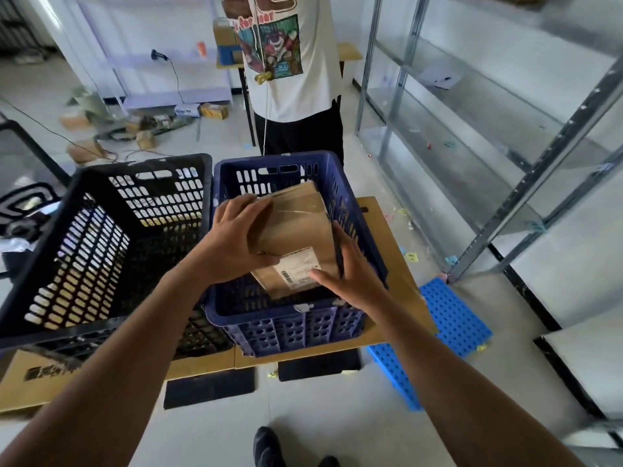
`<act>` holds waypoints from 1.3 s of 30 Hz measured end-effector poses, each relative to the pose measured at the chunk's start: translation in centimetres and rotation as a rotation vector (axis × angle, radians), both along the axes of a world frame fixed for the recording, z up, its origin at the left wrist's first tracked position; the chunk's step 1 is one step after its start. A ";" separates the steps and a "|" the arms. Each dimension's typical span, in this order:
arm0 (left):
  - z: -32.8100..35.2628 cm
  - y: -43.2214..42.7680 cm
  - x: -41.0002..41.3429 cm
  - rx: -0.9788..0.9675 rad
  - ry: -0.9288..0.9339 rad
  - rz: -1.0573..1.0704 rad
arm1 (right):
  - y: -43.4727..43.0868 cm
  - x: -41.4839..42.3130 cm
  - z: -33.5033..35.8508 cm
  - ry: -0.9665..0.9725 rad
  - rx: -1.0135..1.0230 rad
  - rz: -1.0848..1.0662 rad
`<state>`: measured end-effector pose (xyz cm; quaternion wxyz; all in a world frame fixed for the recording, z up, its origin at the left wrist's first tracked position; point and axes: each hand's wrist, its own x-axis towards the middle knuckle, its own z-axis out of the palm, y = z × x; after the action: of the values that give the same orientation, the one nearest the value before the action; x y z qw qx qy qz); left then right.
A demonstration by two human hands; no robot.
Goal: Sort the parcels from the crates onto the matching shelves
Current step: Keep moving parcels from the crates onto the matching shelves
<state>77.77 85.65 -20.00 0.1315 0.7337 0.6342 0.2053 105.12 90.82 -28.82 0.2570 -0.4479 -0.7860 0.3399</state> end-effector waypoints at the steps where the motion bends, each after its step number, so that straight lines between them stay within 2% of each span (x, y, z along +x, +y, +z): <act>1: 1.4 -0.1 -0.2 -0.021 -0.018 -0.026 | 0.1 0.3 0.5 0.099 -0.042 0.025; 3: 3.8 0.0 -0.7 -0.043 -0.068 -0.087 | 0.3 0.9 1.9 0.263 -0.148 0.079; 5: 5.5 -0.1 -0.8 -0.059 -0.176 -0.134 | 0.3 1.1 3.2 0.324 -0.200 0.125; 8: 6.3 -1.2 0.4 -0.103 -0.555 -0.115 | 0.3 1.3 4.0 0.408 -0.244 0.168; 12: 3.7 -3.4 2.9 0.066 -0.852 -0.012 | -0.6 0.4 4.9 0.549 -0.285 0.139; 17: 0.0 -6.4 5.4 0.057 -1.143 0.144 | -1.6 -0.7 6.0 0.590 -0.362 0.157; 22: -0.5 -7.9 5.5 0.072 -1.197 0.186 | -2.8 -1.1 6.0 0.546 -0.434 0.179; 28: -0.4 -9.1 6.1 0.069 -1.221 0.216 | -4.7 -0.8 6.5 0.556 -0.422 0.107; 35: -1.3 -9.8 7.3 -0.118 -1.202 0.127 | -8.1 2.8 6.9 0.549 -0.388 0.020; 39: -2.0 -9.3 8.9 -0.234 -1.178 0.022 | -11.0 5.0 6.3 0.575 -0.390 -0.177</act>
<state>86.63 76.38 -22.02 0.5387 0.4704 0.4803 0.5077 110.12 79.87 -22.47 0.4059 -0.4410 -0.5599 0.5721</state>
